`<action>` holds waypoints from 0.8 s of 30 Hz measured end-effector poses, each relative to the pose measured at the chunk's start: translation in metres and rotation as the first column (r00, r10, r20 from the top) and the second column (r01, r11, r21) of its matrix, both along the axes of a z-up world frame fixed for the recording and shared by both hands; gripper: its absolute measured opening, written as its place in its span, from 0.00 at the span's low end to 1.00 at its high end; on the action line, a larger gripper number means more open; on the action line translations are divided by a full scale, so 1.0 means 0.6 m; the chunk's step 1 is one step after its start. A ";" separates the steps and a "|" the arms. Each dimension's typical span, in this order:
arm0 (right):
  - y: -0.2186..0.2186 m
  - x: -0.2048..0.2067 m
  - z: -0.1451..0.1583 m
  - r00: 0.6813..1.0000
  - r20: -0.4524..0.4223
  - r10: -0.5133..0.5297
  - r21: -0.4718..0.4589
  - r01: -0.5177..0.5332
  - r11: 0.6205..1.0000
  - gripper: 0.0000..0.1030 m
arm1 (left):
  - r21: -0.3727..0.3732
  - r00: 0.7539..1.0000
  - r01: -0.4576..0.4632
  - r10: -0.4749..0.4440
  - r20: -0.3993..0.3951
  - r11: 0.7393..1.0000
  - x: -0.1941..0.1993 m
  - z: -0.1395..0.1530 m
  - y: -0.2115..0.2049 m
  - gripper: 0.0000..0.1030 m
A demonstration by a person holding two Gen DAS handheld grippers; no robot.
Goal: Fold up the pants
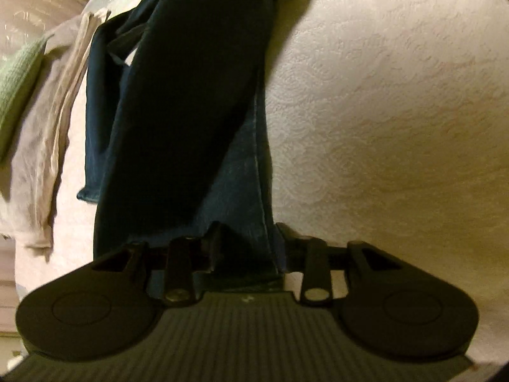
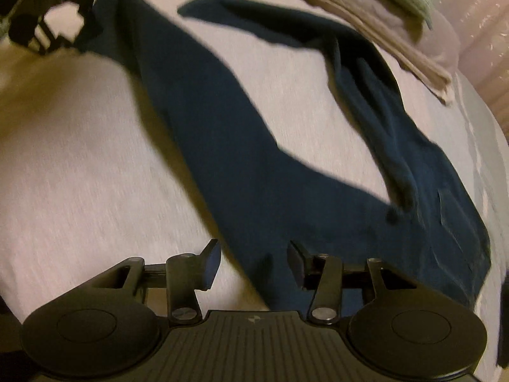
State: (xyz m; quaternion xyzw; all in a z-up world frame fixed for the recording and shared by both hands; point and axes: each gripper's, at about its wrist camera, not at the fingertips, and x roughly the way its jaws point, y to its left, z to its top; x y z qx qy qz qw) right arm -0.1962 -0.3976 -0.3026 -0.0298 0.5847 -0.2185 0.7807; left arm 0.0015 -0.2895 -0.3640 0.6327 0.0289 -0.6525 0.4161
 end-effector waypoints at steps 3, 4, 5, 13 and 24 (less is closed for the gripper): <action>0.009 -0.029 -0.014 0.998 -0.059 -0.001 -0.086 -0.004 0.996 0.43 | 0.027 0.999 -0.009 0.010 -0.033 1.000 0.001 0.025 0.005 0.02; 0.010 -0.037 -0.015 0.998 -0.070 0.000 -0.109 -0.008 0.994 0.43 | 0.033 0.998 -0.018 0.020 -0.055 0.999 0.005 0.046 0.011 0.01; 0.009 -0.046 -0.014 0.997 -0.077 -0.005 -0.117 -0.004 0.993 0.44 | 0.041 0.995 -0.033 0.037 -0.096 0.999 0.013 0.071 0.018 0.00; -0.001 -0.104 0.028 0.993 -0.060 -0.106 -0.160 0.095 0.983 0.44 | 0.181 0.967 -0.069 0.110 -0.229 0.981 0.045 0.241 0.110 0.00; 0.001 -0.123 -0.052 0.981 -0.186 0.058 -0.251 -0.105 0.962 0.50 | -0.057 0.995 -0.088 0.085 -0.058 0.995 -0.025 0.081 0.051 0.18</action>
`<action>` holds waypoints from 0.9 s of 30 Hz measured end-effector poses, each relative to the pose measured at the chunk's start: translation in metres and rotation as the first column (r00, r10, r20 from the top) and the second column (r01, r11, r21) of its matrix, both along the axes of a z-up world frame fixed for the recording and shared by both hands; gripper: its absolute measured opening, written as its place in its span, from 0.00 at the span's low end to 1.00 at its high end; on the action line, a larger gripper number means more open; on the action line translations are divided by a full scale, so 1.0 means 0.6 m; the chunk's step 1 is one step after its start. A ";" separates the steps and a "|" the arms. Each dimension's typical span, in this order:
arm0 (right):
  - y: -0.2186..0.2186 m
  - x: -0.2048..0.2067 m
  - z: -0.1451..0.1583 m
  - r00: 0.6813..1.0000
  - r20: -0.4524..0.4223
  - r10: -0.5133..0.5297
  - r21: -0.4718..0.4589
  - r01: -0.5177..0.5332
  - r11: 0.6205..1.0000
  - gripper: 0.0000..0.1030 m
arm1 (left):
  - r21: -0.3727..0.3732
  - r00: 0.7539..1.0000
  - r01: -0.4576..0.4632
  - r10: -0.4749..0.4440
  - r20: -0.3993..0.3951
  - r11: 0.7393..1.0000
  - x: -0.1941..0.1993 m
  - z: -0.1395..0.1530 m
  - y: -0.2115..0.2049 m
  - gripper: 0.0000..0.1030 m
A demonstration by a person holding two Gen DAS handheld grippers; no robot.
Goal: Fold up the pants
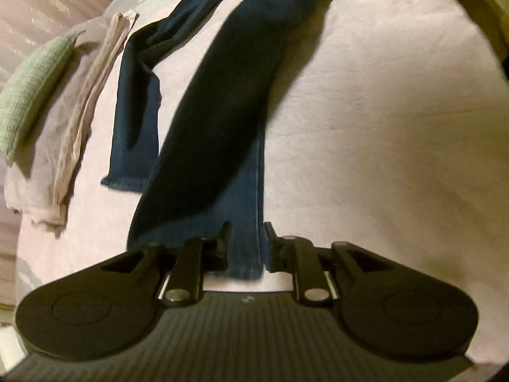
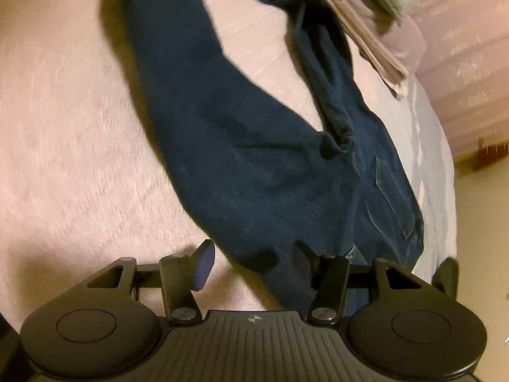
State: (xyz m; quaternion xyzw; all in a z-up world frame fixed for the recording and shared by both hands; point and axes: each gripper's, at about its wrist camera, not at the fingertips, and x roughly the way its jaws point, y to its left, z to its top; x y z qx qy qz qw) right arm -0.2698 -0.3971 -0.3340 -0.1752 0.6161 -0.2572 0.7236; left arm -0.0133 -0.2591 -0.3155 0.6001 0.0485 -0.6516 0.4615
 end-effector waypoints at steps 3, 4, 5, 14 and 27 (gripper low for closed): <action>-0.008 -0.016 -0.015 1.000 -0.021 0.019 -0.006 -0.019 1.000 0.50 | -0.018 0.999 0.022 -0.021 0.039 1.000 -0.015 -0.045 -0.018 0.28; -0.011 -0.021 -0.019 0.999 -0.022 0.023 -0.013 -0.023 1.000 0.50 | -0.027 0.998 0.024 -0.022 0.057 0.999 -0.019 -0.058 -0.022 0.32; -0.013 -0.026 -0.021 0.999 -0.022 0.024 -0.017 -0.025 1.000 0.50 | -0.034 0.996 0.030 -0.027 0.080 0.999 -0.022 -0.072 -0.025 0.33; -0.009 -0.054 -0.053 0.991 -0.059 0.117 -0.132 -0.124 0.983 0.51 | -0.069 0.988 0.055 -0.044 0.148 0.996 -0.024 -0.087 -0.052 0.02; -0.058 -0.108 -0.046 0.971 -0.107 0.214 -0.235 -0.234 0.943 0.07 | 0.141 0.977 0.042 -0.011 -0.212 0.989 0.048 0.105 -0.035 0.01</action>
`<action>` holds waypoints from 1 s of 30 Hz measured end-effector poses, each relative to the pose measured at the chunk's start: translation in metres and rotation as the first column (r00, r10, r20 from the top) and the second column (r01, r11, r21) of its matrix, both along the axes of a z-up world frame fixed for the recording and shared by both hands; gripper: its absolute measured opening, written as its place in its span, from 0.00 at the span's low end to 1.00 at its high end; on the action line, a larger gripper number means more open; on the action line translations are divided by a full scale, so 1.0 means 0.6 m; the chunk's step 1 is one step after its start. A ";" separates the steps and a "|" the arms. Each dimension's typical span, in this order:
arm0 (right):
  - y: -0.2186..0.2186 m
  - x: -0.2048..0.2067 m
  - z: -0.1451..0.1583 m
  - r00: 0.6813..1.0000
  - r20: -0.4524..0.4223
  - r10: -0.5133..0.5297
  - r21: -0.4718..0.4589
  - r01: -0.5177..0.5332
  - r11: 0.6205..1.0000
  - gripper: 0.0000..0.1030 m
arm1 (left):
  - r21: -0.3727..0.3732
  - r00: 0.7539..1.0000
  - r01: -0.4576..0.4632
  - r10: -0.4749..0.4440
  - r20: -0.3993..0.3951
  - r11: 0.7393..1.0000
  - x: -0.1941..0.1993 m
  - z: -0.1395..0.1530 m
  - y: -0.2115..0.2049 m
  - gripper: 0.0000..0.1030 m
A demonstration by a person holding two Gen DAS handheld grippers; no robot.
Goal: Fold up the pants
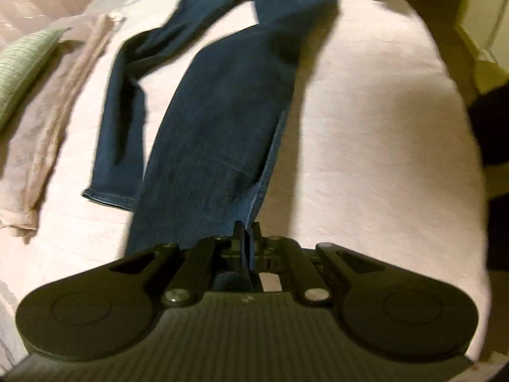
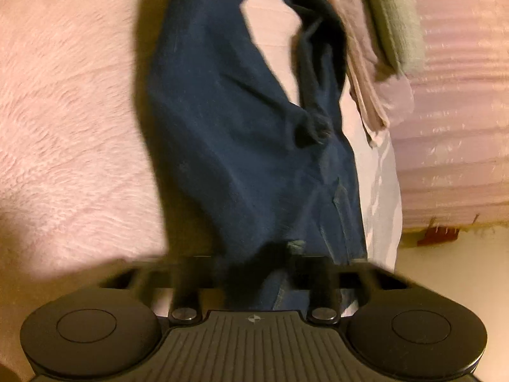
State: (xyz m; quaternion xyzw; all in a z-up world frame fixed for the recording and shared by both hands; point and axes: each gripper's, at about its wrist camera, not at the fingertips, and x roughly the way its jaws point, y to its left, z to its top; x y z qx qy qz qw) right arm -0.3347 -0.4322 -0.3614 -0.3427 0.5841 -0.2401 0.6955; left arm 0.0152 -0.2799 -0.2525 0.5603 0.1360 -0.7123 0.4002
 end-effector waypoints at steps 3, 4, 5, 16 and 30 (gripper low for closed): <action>0.004 -0.011 0.059 0.999 0.027 -0.018 0.038 0.017 0.999 0.03 | 0.075 0.999 0.030 -0.028 -0.032 0.997 -0.005 0.028 0.020 0.01; 0.011 -0.014 0.077 0.999 0.029 -0.014 0.046 0.013 0.999 0.02 | 0.095 0.999 0.032 -0.028 -0.044 0.995 -0.009 0.035 0.030 0.01; 0.017 -0.018 0.092 1.000 0.027 -0.008 0.054 0.007 0.999 0.02 | 0.111 0.998 0.042 -0.036 -0.051 0.993 -0.013 0.040 0.038 0.01; 0.046 -0.026 0.076 0.989 -0.026 -0.145 0.217 0.148 0.965 0.28 | 0.251 0.998 0.054 -0.042 -0.054 0.967 -0.079 -0.056 0.127 0.09; -0.175 -0.244 0.155 0.076 0.348 -0.934 0.744 0.584 0.325 0.55 | 0.035 0.998 -0.060 0.059 0.018 0.998 -0.120 -0.007 -0.056 0.15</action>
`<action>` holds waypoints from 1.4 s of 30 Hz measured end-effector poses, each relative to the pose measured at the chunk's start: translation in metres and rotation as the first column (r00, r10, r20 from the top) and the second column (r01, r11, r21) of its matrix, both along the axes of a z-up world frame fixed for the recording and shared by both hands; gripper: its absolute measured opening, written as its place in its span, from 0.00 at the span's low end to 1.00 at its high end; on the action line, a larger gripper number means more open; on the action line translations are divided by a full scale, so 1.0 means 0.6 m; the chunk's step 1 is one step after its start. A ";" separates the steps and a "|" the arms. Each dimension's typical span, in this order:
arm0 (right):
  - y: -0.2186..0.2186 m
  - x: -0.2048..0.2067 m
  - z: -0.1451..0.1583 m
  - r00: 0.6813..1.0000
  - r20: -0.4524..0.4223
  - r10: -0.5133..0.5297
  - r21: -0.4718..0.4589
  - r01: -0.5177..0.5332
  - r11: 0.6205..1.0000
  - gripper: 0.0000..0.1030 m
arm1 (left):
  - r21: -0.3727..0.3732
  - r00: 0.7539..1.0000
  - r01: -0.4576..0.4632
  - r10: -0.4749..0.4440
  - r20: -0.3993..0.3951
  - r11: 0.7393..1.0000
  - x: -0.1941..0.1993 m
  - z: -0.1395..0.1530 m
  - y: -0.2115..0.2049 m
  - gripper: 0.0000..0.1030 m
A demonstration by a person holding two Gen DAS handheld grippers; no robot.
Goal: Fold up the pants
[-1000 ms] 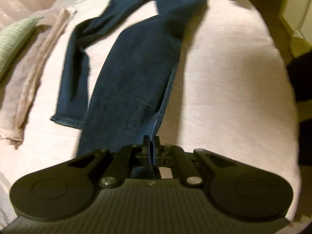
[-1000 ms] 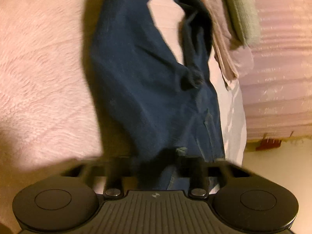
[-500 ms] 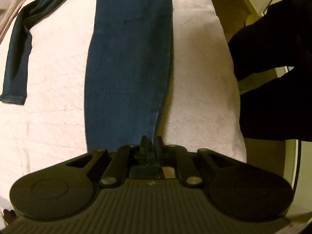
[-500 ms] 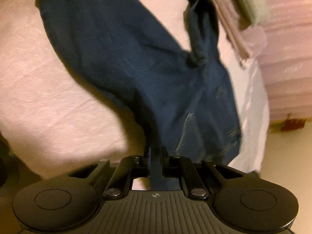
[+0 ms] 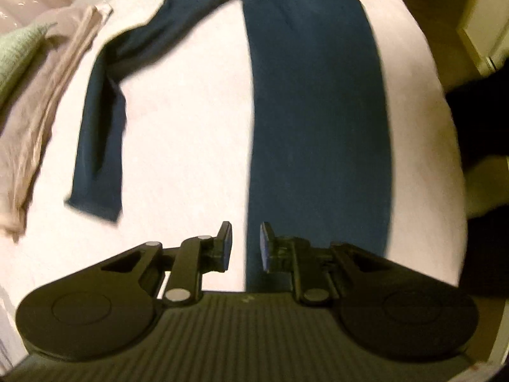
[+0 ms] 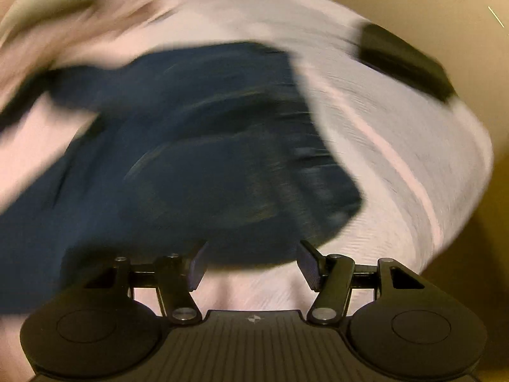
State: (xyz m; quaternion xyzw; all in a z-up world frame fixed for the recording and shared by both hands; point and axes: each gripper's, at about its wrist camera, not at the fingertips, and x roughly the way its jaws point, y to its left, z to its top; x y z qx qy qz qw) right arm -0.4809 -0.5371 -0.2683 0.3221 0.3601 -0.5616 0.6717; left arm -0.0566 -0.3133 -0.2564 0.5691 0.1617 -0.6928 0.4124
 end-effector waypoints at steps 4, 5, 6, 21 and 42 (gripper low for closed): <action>-0.085 -0.106 -0.034 0.958 0.194 -0.212 0.036 0.209 0.977 0.55 | -0.036 0.999 0.032 -0.032 0.009 0.999 -0.075 -0.008 -0.104 0.17; -0.099 -0.122 -0.047 0.949 0.213 -0.231 0.052 0.225 0.973 0.55 | -0.043 0.999 0.044 -0.043 0.013 0.998 -0.097 -0.011 -0.130 0.17; -0.111 -0.137 -0.057 0.942 0.225 -0.248 0.068 0.238 0.969 0.55 | -0.043 0.998 0.057 -0.056 0.012 0.997 -0.123 -0.016 -0.161 0.17; -0.191 -0.254 -0.020 0.774 0.527 -0.351 0.154 0.319 0.935 0.04 | -0.082 0.967 0.247 -0.251 -0.043 0.966 -0.382 0.007 -0.434 0.22; -0.256 -0.117 0.069 0.998 0.057 -0.002 -0.058 0.006 0.998 0.36 | -0.183 0.973 -0.132 0.163 0.164 0.974 -0.142 -0.016 -0.395 0.51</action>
